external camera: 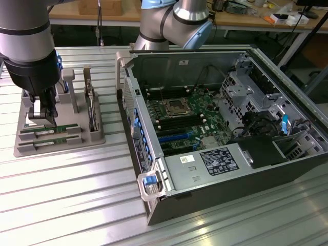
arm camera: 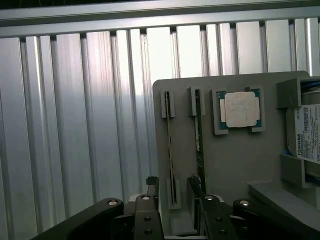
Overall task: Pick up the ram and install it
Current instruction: 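Pick up the ram and move it above insertion slot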
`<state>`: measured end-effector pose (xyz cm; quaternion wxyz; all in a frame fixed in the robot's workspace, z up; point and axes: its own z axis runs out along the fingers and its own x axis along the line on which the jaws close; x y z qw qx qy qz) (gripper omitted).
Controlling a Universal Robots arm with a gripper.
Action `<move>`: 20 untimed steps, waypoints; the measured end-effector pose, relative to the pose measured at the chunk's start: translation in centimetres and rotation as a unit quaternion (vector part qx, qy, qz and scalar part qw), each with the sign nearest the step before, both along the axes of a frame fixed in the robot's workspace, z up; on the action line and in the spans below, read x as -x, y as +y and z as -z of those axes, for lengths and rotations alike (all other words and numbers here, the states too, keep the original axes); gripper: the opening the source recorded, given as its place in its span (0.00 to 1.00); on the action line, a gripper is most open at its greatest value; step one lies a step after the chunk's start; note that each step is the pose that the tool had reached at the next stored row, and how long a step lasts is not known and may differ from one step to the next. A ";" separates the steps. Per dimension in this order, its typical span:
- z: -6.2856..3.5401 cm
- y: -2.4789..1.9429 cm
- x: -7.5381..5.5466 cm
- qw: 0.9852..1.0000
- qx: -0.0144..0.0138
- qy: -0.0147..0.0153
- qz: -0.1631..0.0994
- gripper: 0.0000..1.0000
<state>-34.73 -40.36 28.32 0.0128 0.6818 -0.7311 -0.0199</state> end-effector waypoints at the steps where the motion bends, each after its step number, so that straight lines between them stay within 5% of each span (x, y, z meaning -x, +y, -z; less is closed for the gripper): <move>1: 0.01 0.00 0.0 1.000 0.000 0.000 0.000 0.36; 10: 1.35 0.00 0.0 1.000 0.000 -0.009 0.000 0.36; 20: 1.36 0.00 0.3 1.000 0.000 -0.012 0.000 0.36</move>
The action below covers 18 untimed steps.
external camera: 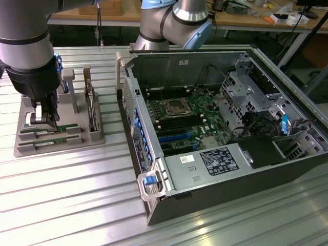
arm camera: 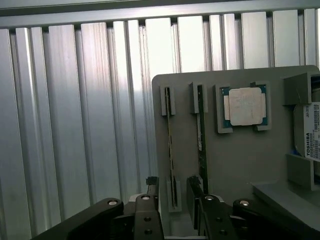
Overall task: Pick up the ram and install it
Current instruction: 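Pick up the ram and move it above insertion slot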
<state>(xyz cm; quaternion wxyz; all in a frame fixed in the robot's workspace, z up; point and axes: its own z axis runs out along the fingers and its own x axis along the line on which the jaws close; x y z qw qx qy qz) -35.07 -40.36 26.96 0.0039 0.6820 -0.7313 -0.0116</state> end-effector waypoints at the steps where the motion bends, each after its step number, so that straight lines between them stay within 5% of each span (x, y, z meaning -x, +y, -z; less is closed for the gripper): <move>1: 0.00 0.00 0.0 1.000 0.000 0.000 0.000 0.36; 18: 0.00 0.00 0.9 1.000 0.000 0.000 0.000 0.36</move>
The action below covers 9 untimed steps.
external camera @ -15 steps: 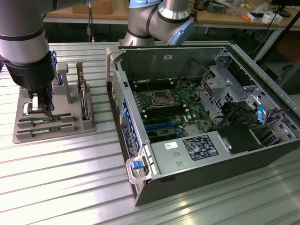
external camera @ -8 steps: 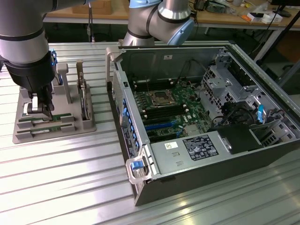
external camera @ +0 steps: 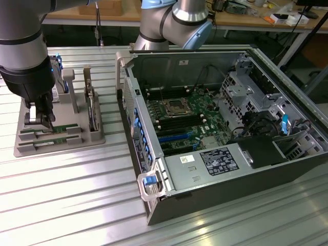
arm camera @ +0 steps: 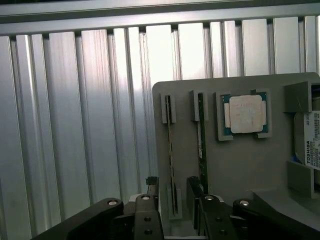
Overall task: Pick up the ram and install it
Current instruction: 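Pick up the ram and move it above insertion slot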
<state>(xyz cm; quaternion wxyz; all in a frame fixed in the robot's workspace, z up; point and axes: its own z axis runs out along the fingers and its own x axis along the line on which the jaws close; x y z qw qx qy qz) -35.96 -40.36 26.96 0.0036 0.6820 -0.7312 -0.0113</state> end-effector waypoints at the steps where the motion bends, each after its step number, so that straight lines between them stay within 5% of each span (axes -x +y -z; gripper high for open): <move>1: 0.00 0.00 0.0 1.000 0.000 0.000 0.000 0.36; 9: 0.37 0.00 0.0 1.000 0.000 0.000 0.000 0.36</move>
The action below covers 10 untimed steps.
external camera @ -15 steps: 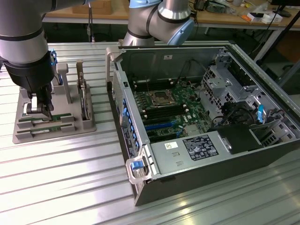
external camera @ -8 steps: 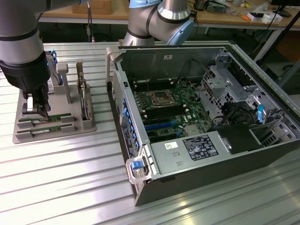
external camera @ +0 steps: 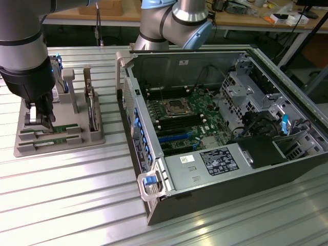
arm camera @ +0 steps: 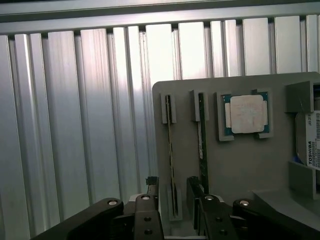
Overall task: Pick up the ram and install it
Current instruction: 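Pick up the ram and move it above insertion slot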
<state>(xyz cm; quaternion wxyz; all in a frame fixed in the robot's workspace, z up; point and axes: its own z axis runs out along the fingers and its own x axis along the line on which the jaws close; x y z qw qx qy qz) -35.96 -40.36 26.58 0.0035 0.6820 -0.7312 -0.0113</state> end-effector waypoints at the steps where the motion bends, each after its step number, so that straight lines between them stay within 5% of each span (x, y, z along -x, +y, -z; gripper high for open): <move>1: 0.10 0.00 0.0 1.000 0.000 0.000 0.000 0.36; 10: 1.91 0.00 0.0 1.000 0.000 0.000 0.000 0.36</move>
